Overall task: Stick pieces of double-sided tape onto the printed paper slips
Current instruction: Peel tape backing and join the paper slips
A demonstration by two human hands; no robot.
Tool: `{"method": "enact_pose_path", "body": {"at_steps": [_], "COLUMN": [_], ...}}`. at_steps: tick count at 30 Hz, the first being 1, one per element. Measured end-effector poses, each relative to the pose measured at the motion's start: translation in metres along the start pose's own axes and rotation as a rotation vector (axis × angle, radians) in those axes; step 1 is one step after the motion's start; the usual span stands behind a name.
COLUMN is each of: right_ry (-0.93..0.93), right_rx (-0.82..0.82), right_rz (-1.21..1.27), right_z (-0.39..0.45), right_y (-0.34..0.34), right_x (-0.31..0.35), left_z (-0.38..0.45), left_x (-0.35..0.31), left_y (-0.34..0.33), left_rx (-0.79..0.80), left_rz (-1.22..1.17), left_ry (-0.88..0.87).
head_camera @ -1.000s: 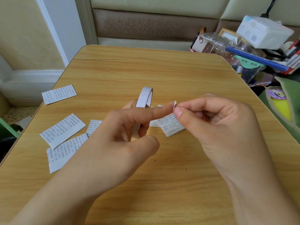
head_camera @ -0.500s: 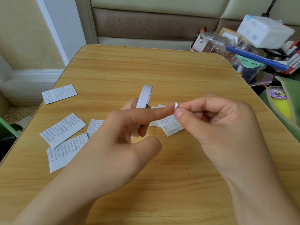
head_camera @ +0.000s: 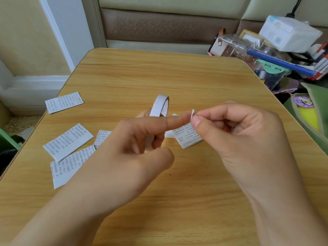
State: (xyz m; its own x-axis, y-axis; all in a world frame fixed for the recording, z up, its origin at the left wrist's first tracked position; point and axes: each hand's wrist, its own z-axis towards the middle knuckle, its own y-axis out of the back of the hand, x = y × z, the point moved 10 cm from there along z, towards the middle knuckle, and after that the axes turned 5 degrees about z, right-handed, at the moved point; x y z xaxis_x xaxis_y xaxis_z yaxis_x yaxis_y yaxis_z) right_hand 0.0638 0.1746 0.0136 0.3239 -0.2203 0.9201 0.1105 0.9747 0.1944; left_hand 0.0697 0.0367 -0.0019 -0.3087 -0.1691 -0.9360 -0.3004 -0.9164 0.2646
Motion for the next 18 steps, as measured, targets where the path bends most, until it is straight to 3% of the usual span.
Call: {"method": "enact_pose_path", "body": {"at_steps": [11,18], "right_ry": [0.006,0.013], "right_rx": [-0.009,-0.017], "right_rz": [-0.066,-0.060], "right_z": [0.0012,0.0008], "right_y": [-0.0002,-0.0004], "right_x": [-0.0020,0.0002], "left_z": [-0.0029,-0.0004], "left_x": [-0.0083,-0.0017], "left_y": [-0.0016,-0.0006], "left_rx": [-0.060,-0.023], "left_rz": [0.340,0.228], "left_ry": [-0.053,-0.001]}}
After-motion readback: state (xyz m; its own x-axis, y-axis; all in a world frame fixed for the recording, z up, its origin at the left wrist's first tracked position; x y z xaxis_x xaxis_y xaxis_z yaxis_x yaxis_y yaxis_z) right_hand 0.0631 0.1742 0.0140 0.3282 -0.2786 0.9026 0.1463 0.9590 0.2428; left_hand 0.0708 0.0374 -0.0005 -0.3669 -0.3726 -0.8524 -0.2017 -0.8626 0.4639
